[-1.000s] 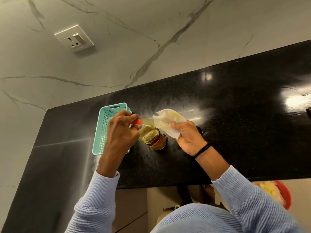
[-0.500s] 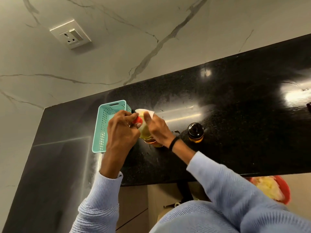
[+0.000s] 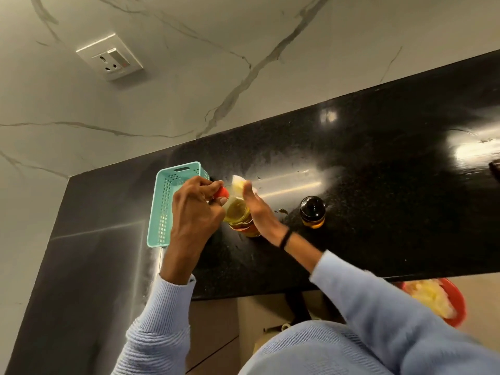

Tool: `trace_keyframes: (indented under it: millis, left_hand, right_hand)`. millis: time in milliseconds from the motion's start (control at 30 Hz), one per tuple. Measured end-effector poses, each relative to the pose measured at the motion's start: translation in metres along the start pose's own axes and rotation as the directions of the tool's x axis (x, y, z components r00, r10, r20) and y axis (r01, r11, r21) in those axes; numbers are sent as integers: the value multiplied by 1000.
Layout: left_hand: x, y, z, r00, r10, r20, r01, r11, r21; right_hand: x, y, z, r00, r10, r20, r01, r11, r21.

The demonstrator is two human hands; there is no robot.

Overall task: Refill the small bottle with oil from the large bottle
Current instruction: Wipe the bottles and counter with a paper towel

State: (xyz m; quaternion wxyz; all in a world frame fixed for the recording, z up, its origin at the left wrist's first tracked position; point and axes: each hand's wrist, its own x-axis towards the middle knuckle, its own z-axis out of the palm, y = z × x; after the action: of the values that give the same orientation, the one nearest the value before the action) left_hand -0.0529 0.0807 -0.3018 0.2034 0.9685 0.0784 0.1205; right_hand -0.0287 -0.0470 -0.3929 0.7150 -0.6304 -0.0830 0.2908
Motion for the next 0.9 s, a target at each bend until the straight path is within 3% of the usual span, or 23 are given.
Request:
trace_keyframes:
  millis: [67, 133, 200, 300, 367, 467, 533, 600, 667, 767, 833, 900]
  left_hand:
    - [0, -1, -1, 1000, -6, 6, 6, 1000, -8]
    - [-1, -2, -3, 1000, -13, 11, 13, 1000, -15]
    - [-4, -3, -4, 1000, -4, 25, 5, 1000, -27]
    - [-6, -3, -7, 999, 14, 33, -12, 999, -47]
    - [-7, -6, -11, 999, 24, 49, -22, 999, -39]
    - [-9, -13, -15, 998, 12, 67, -8, 999, -54]
    - [-12, -15, -15, 998, -35, 52, 37, 998, -53]
    - [-12, -12, -13, 996, -88, 8, 88, 996, -1]
    - [-10, -8, -10, 994, -113, -10, 114, 991, 70]
    - [-4, -5, -8, 995, -99, -18, 101, 989, 105]
    - [-2, -5, -8, 994, -101, -35, 104, 990, 98]
    - [-2, -5, -7, 995, -96, -42, 99, 991, 94]
  right_hand:
    - [27, -7, -9, 993, 89, 77, -87, 996, -17]
    - [36, -4, -12, 991, 129, 44, -126, 990, -66]
    - [17, 4, -7, 986, 102, -132, -113, 991, -78]
    - [-26, 25, -2, 924, -44, -381, -15, 989, -148]
    - [-45, 34, -3, 905, -10, -426, 0, 1000, -23]
    - [-45, 28, -12, 874, 184, -450, -54, 956, 287]
    - [-31, 20, -18, 847, 191, -497, -51, 958, 283]
    - [-21, 10, -19, 842, 106, -528, -43, 991, 130]
    - [-15, -2, -15, 890, 0, -456, -29, 998, -56]
    - [-11, -21, 1, 974, -183, -134, 142, 952, -270]
    - [3, -15, 12, 943, -326, 63, 313, 811, -494]
    - [18, -13, 13, 934, -314, 170, 348, 699, -625]
